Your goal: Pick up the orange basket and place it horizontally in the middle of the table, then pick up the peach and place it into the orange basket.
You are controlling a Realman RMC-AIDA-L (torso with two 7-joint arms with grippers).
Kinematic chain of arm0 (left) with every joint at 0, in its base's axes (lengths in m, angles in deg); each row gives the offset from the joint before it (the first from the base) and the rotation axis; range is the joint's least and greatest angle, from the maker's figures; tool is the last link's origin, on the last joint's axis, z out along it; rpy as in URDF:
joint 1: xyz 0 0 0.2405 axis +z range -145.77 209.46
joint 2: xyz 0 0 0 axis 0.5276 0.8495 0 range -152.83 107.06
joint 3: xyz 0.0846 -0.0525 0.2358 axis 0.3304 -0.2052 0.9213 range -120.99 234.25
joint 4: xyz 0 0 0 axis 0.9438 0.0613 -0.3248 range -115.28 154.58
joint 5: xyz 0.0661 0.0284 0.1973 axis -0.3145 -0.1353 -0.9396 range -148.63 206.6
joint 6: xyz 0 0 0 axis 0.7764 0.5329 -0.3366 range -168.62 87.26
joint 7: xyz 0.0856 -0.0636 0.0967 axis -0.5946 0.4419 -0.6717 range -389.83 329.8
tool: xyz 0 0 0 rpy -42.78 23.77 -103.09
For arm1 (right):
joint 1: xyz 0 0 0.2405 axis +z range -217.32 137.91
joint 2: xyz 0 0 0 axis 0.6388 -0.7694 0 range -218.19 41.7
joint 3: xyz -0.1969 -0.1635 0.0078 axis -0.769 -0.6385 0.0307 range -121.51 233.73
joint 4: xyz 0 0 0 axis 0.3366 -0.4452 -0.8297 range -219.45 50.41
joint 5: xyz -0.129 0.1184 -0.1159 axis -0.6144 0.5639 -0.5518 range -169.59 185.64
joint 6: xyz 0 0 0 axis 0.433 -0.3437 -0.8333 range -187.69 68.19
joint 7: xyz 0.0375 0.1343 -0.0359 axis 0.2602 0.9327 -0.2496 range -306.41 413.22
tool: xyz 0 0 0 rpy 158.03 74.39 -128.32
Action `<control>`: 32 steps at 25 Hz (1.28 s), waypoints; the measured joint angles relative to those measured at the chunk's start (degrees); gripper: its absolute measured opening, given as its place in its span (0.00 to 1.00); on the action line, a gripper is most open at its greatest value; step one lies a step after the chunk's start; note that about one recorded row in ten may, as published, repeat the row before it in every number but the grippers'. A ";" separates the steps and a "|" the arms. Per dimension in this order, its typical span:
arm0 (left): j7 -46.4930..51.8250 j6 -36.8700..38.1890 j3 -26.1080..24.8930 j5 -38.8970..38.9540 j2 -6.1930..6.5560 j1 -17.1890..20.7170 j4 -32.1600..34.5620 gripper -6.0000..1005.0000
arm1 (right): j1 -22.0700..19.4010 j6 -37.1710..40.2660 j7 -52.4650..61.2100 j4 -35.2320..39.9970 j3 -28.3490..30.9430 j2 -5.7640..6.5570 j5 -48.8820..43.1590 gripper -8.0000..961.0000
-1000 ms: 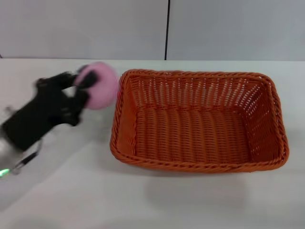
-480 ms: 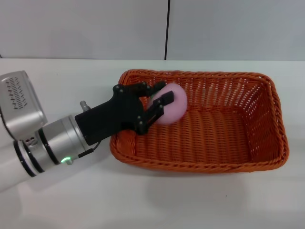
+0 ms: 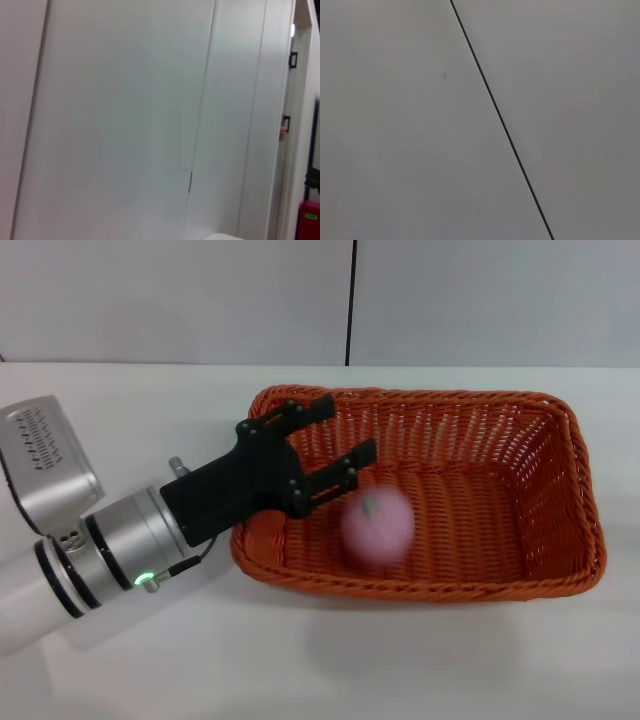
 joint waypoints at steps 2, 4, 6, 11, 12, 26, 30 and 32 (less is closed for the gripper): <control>-0.04 -0.11 -0.40 0.75 0.04 0.75 -0.02 0.50 | 0.01 -0.13 0.00 0.13 0.05 0.00 0.01 0.59; -0.35 -0.15 -1.43 2.25 0.18 1.95 -0.02 0.60 | 0.08 -0.70 0.00 0.26 0.32 0.00 0.04 0.59; -1.61 -0.17 -3.67 5.21 0.30 3.99 0.20 0.75 | 0.29 -1.60 0.00 0.31 1.07 0.00 0.05 0.59; -8.77 -0.74 -10.54 13.78 0.20 9.84 1.89 0.81 | 0.55 -2.99 -0.01 0.27 2.91 -0.05 0.08 0.59; -9.67 -1.10 -11.36 15.46 0.20 10.78 2.41 0.81 | 0.58 -3.07 -0.02 0.23 2.99 -0.06 0.08 0.59; -12.85 -13.16 -18.07 27.80 0.42 15.47 16.19 0.81 | 0.23 -2.69 -0.07 -0.23 3.06 -0.14 0.05 0.59; -15.81 -14.81 -18.59 27.87 0.42 16.12 16.29 0.81 | 0.53 -2.81 -0.10 -1.29 3.05 -0.16 0.00 0.59; -18.33 -16.26 -18.42 27.73 0.28 16.13 16.35 0.81 | 0.54 -2.82 -1.18 -1.31 3.05 -0.13 0.09 0.59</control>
